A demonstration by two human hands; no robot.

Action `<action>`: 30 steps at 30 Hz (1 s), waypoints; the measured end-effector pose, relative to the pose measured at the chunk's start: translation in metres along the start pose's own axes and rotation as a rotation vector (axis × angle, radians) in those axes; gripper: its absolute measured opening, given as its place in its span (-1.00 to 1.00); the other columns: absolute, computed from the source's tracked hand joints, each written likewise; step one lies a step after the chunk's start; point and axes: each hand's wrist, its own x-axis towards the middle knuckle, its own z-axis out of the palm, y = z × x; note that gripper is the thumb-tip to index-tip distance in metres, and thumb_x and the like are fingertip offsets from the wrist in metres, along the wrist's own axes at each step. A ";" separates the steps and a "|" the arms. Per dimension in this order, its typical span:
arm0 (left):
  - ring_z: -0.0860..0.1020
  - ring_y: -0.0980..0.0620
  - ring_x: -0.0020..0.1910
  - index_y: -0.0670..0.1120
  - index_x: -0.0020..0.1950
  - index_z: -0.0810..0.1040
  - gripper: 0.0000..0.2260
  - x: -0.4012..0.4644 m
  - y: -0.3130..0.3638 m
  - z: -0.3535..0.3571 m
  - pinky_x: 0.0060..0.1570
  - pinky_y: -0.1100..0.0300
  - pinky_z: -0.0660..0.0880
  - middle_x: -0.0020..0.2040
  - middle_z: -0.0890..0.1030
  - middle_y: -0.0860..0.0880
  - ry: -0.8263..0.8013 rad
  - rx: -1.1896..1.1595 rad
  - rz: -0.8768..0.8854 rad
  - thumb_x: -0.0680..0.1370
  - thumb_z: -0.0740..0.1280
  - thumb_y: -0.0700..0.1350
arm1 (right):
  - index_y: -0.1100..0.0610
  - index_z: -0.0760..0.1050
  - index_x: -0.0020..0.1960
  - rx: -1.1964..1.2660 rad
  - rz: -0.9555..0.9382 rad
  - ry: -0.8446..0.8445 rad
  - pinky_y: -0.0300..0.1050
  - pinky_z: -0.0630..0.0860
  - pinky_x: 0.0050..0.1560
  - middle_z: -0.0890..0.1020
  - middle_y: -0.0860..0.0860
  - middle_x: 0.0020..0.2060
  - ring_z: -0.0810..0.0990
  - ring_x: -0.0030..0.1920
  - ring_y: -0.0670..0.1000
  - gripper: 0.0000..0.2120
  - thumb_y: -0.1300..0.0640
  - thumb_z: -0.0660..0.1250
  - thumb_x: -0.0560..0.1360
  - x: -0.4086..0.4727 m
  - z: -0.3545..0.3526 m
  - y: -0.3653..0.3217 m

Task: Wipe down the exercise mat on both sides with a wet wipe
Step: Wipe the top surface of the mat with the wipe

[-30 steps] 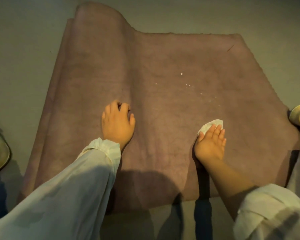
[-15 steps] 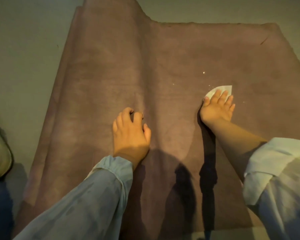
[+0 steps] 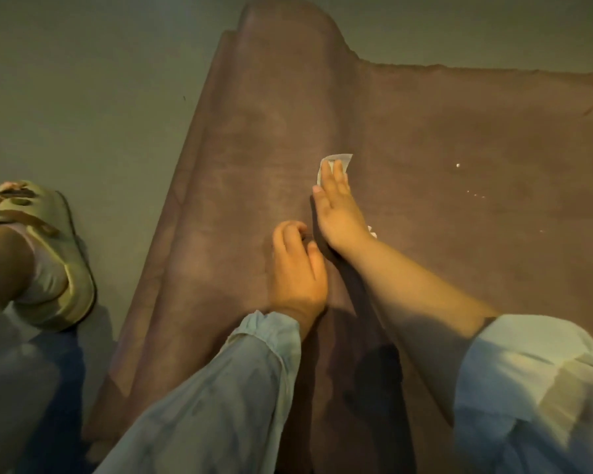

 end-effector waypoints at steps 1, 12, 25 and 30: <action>0.43 0.07 -0.01 -0.30 0.12 0.42 -0.80 0.001 0.000 -0.003 0.07 0.28 0.35 0.06 0.38 -0.11 0.055 -0.077 -0.065 0.52 0.16 -0.30 | 0.11 -0.09 0.55 -0.073 -0.037 -0.027 -0.09 -0.18 0.46 -0.15 0.08 0.53 -0.23 0.52 0.07 -0.52 0.09 -0.05 0.66 -0.007 0.001 -0.002; 0.57 0.02 -0.11 -0.04 -0.06 0.37 -0.80 -0.011 -0.019 -0.037 0.09 0.02 0.51 -0.02 0.52 -0.13 0.098 -0.526 -0.467 0.52 0.13 -0.35 | 0.03 -0.04 0.54 -0.617 -0.254 -0.282 -0.07 -0.29 0.45 0.01 -0.05 0.54 -0.14 0.52 -0.04 -0.49 -0.02 -0.01 0.64 -0.139 0.024 0.000; 0.54 -0.17 0.11 -0.15 0.11 0.48 -0.83 -0.023 -0.002 -0.068 0.19 -0.03 0.45 0.11 0.57 -0.20 -0.413 -0.140 -0.331 0.56 0.19 -0.29 | -0.02 0.27 0.45 -0.665 -0.402 -0.441 0.08 0.02 0.39 0.34 -0.09 0.43 0.30 0.43 -0.02 -0.51 -0.07 0.01 0.55 -0.280 0.040 0.002; 0.55 -0.14 0.05 -0.16 0.06 0.52 -0.84 -0.063 0.032 -0.048 0.12 0.13 0.43 0.02 0.58 -0.14 -0.599 -0.115 -0.154 0.53 0.23 -0.32 | -0.03 -0.03 0.53 -0.609 -0.157 -0.409 -0.12 -0.03 0.45 -0.01 -0.14 0.49 0.08 0.50 -0.06 -0.20 -0.16 0.33 0.46 -0.291 -0.009 0.042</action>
